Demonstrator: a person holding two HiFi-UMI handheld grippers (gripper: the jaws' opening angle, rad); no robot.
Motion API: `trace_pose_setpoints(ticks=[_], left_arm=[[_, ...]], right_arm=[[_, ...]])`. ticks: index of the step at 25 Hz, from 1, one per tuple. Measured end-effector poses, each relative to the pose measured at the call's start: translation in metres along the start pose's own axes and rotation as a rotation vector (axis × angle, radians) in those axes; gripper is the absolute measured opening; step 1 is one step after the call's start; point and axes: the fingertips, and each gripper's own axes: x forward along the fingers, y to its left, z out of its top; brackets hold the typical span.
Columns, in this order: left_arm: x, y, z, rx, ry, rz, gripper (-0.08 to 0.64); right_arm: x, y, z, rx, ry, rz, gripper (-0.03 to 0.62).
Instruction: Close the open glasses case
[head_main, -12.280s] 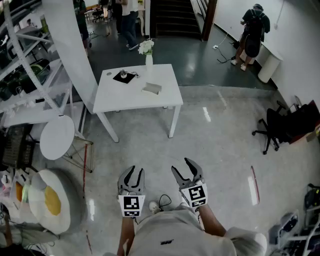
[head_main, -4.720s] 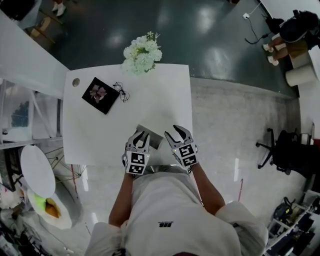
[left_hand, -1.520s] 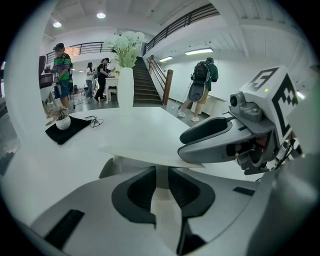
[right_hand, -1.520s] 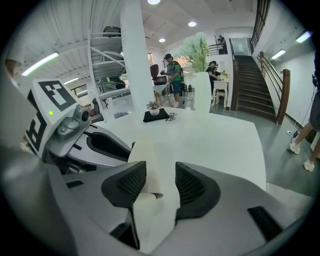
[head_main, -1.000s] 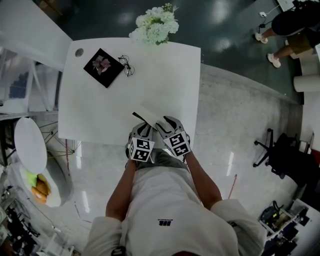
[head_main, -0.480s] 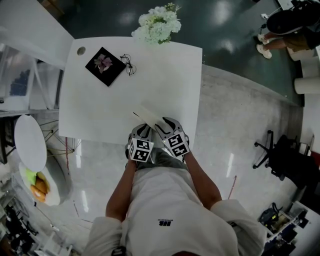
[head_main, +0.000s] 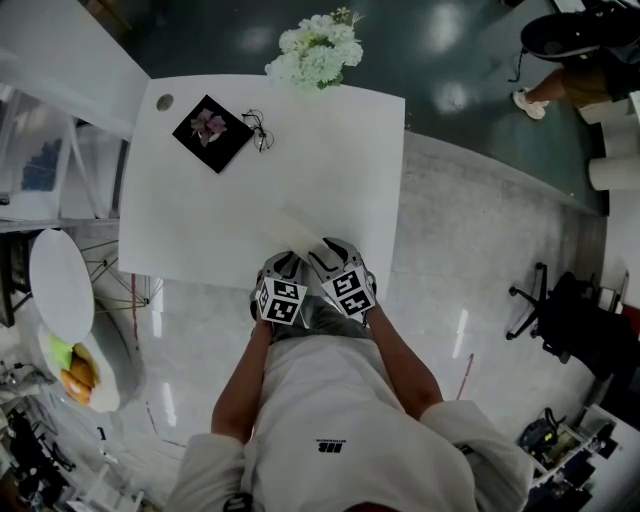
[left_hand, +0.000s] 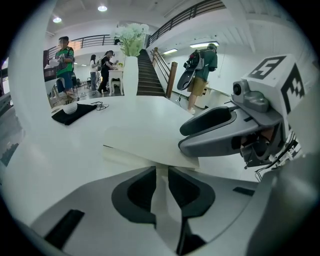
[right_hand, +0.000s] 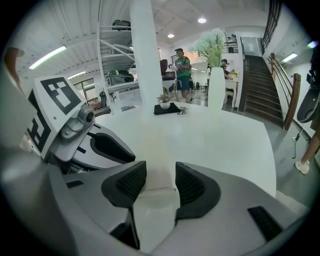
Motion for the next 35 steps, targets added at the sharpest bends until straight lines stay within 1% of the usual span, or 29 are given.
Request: trace_pose_setpoints(ticks=[11,18,25,29,31,35], left_arm=[[-0.005,0.000,-0.005,-0.003,0.001,0.008,0.089],[-0.017,0.002,-0.003,-0.009,-0.018,0.024,0.089],[-0.042,0.010,0.020,-0.019,-0.107,0.054,0.090],[-0.058,0.012,0.036,0.004,-0.146,0.083,0.089],[-0.067,0.012,0.045,0.019,-0.165,0.100,0.089],[-0.084,0.007,0.071,0.049,-0.239,0.116,0.089]], right_arm=[[-0.001,0.003,-0.001,-0.008,0.001,-0.009,0.186],[-0.009,0.002,0.002,-0.030,-0.010,-0.028,0.186],[-0.035,-0.006,0.017,-0.032,-0.074,-0.067,0.186],[-0.051,-0.011,0.028,-0.030,-0.130,-0.083,0.186],[-0.064,-0.012,0.037,-0.015,-0.142,-0.093,0.186],[-0.090,-0.011,0.060,-0.006,-0.199,-0.116,0.186]])
